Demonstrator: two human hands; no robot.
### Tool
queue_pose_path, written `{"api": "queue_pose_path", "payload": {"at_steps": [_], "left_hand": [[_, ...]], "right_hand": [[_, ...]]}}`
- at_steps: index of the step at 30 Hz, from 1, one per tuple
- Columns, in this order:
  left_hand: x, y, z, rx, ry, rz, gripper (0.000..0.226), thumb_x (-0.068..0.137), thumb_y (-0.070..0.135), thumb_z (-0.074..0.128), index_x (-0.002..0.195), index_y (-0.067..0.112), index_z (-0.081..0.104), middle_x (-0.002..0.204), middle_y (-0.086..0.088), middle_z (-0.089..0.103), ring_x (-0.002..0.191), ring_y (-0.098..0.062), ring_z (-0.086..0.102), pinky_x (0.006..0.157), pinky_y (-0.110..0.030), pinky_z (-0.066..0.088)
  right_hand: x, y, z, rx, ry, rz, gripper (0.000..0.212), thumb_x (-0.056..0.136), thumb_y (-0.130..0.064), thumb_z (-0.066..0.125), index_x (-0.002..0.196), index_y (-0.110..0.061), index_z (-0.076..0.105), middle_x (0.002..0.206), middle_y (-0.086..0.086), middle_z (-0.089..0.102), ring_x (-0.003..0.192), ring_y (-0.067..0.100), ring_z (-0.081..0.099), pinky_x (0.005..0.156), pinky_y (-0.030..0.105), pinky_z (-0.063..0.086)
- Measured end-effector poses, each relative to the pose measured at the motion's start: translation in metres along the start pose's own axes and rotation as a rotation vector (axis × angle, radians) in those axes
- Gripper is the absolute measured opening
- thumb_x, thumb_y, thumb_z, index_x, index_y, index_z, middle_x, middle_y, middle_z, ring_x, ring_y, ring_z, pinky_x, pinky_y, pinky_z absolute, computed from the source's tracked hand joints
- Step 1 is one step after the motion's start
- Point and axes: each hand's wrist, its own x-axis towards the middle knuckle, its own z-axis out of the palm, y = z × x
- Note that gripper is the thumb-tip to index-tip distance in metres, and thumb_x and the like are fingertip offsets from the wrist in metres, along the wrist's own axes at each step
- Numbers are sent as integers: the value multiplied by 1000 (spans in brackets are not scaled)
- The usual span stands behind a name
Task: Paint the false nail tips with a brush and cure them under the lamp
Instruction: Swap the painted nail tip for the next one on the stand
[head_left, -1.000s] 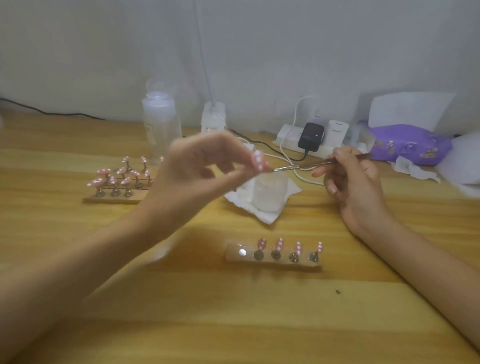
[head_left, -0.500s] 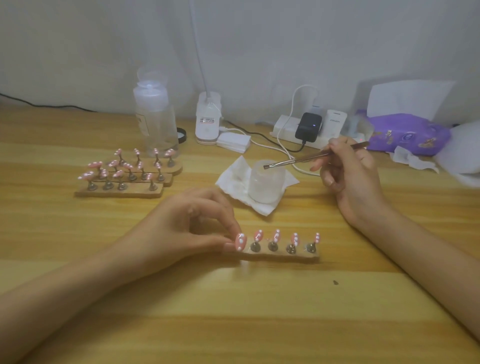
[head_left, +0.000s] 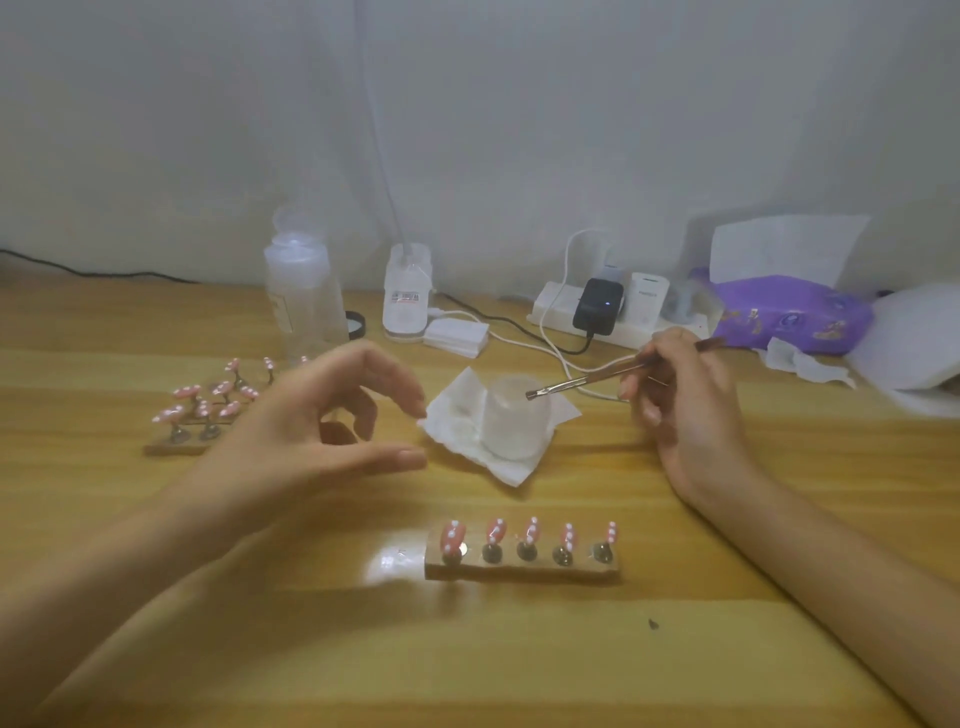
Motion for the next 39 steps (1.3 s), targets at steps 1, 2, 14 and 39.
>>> {"api": "queue_pose_path", "payload": {"at_steps": [1, 2, 14, 39], "left_hand": [[4, 3, 0, 51, 5, 20, 50, 59, 53, 79, 105, 41, 62, 104, 16, 70, 78, -4, 57, 64, -20, 49], [8, 5, 1, 113, -7, 34, 60, 59, 56, 79, 113, 47, 56, 110, 18, 69, 87, -3, 59, 64, -20, 49], [68, -7, 54, 364, -82, 10, 111, 56, 72, 67, 149, 52, 8, 118, 23, 60, 126, -11, 44, 113, -44, 32], [67, -20, 63, 400, 11, 10, 103, 67, 59, 78, 146, 56, 12, 107, 31, 51, 119, -1, 35, 103, -30, 25]], "right_hand": [[0, 0, 0, 0, -5, -5, 28, 98, -14, 49, 71, -14, 51, 49, 6, 58, 36, 12, 35, 35, 18, 25], [1, 0, 0, 3, -10, -7, 29, 99, -15, 49, 70, -14, 51, 49, 7, 58, 36, 12, 35, 35, 18, 25], [-1, 0, -1, -55, -37, -63, 29, 100, -16, 46, 72, -14, 50, 51, 8, 60, 34, 12, 35, 37, 19, 26], [-9, -10, -8, -112, -170, -426, 11, 85, -8, 35, 81, -16, 41, 59, -3, 57, 49, 13, 49, 45, 20, 40]]}}
